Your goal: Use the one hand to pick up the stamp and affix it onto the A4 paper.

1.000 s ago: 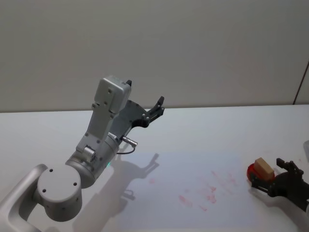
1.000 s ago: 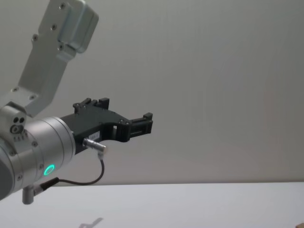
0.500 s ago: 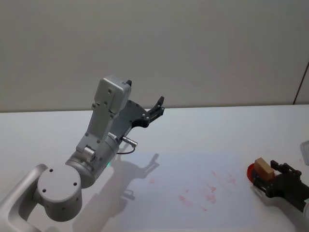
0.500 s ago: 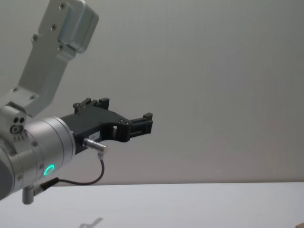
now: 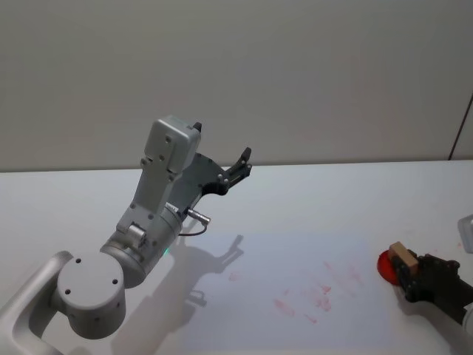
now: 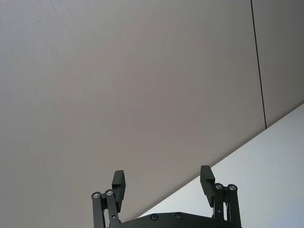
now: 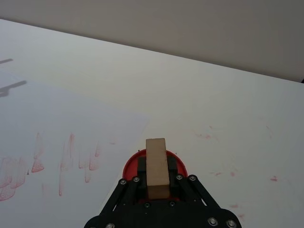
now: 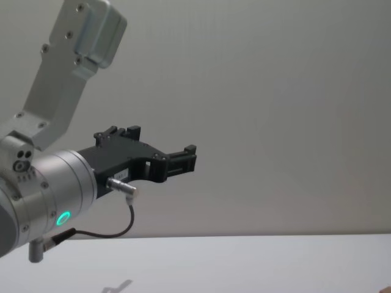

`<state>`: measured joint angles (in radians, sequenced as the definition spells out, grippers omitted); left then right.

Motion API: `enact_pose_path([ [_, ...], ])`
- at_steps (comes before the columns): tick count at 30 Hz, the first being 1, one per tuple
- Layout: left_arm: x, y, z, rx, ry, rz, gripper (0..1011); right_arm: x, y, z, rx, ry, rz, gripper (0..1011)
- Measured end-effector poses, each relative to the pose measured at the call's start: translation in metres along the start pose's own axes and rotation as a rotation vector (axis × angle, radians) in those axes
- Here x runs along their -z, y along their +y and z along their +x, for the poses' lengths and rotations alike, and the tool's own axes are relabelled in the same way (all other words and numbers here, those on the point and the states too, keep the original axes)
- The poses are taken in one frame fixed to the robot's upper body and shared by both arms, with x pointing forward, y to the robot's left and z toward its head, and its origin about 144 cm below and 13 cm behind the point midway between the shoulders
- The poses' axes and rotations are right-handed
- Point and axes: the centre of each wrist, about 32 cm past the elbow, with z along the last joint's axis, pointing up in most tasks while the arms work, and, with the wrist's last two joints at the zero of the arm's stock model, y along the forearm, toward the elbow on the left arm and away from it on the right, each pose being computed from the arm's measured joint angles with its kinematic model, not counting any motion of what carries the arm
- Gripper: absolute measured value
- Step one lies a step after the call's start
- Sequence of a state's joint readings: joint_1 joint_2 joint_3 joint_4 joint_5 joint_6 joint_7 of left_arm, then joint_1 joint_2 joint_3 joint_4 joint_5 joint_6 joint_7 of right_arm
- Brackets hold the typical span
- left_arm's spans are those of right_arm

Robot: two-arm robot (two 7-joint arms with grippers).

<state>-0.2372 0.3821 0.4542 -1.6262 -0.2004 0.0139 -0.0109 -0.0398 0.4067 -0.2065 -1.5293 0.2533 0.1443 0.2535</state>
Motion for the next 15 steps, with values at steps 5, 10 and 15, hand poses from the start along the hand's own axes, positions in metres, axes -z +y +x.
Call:
enact_pose_path([
  [5, 0.0, 0.0, 0.0, 0.0, 0.0, 0.0, 1001, 0.0004, 0.0, -0.0002, -0.003, 0.0, 0.0, 220],
  [10, 0.0, 0.0, 0.0, 0.0, 0.0, 0.0, 1001, 0.0008, -0.0001, -0.0002, -0.004, 0.0, 0.0, 220],
  [15, 0.0, 0.0, 0.0, 0.0, 0.0, 0.0, 1001, 0.0019, -0.0003, 0.0005, -0.003, -0.001, -0.003, 220],
])
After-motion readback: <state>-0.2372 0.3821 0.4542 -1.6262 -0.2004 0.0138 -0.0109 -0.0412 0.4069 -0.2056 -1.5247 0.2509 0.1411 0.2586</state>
